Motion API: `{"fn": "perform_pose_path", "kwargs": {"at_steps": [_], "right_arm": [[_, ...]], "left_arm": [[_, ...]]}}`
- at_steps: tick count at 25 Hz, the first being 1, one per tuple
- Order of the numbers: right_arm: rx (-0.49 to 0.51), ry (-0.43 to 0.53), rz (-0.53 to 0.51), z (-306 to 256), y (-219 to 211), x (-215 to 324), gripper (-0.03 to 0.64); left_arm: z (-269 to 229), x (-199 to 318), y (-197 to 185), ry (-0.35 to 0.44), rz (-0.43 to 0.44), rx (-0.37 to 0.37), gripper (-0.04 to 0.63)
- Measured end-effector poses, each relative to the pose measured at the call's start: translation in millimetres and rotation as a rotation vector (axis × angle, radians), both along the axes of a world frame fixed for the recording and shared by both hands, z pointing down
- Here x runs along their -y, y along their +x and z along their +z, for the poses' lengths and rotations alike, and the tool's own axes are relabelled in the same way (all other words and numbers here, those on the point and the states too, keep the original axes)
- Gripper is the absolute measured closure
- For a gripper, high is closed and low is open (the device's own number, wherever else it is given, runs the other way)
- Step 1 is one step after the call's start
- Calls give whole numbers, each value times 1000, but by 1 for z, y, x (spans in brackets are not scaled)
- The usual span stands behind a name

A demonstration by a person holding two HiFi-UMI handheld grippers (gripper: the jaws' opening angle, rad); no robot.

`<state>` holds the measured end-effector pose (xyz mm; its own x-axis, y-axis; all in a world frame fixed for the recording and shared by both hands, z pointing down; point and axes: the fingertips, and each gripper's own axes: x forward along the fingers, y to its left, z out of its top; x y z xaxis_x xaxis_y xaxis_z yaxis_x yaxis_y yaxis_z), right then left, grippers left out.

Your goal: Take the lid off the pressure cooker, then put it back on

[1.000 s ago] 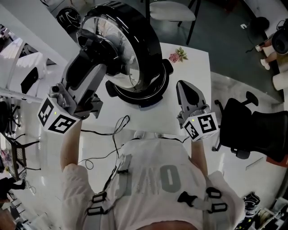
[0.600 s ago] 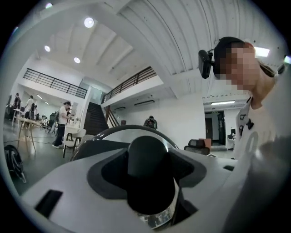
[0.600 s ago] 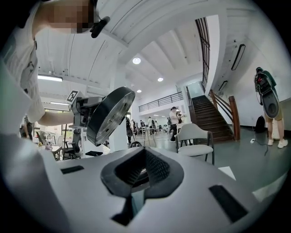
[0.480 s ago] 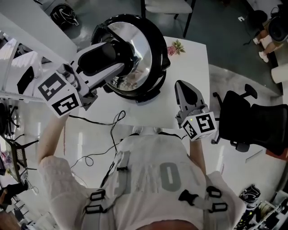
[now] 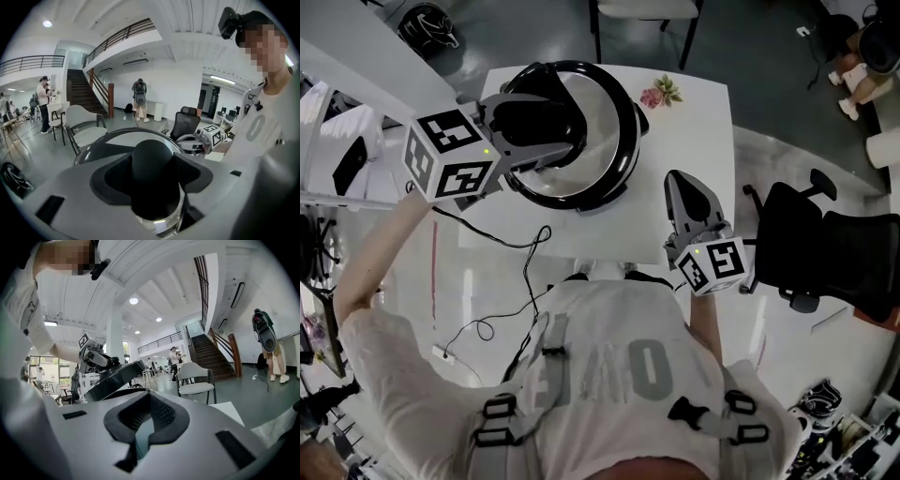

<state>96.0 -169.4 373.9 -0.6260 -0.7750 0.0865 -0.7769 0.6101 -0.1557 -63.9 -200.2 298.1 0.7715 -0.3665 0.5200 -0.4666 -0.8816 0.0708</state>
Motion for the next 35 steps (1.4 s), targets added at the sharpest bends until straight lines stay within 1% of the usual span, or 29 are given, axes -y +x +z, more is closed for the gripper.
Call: {"fn": "perform_pose_path", "kwargs": {"at_steps": [2, 5, 9, 12, 16, 19, 22, 28, 30, 33, 35], "right_arm": [[8, -8, 5, 4, 3, 1, 612], [17, -19, 17, 8, 8, 2, 612], [24, -34, 39, 15, 20, 6, 612], [29, -47, 56, 20, 26, 8, 612], [38, -57, 57, 24, 29, 11, 612], [42, -67, 48, 27, 25, 16, 612], [47, -71, 31, 30, 18, 18, 612], [30, -79, 21, 29, 13, 14, 612], [25, -90, 31, 32, 17, 13, 612], [15, -100, 45, 35, 21, 14, 612], [9, -100, 47, 36, 19, 13, 612]], "left_arm": [[12, 5, 6, -37, 21, 44, 311], [29, 15, 12, -101, 34, 90, 311], [52, 21, 16, -153, 57, 176, 311], [67, 23, 21, -198, 63, 217, 311], [72, 25, 24, -223, 83, 243, 310], [73, 26, 27, -217, 142, 268, 310], [75, 28, 26, -239, 193, 292, 310], [74, 40, 14, -336, 258, 236, 310], [75, 40, 16, -333, 286, 263, 308], [77, 38, 17, -315, 322, 333, 307], [78, 37, 16, -306, 321, 349, 308]]}}
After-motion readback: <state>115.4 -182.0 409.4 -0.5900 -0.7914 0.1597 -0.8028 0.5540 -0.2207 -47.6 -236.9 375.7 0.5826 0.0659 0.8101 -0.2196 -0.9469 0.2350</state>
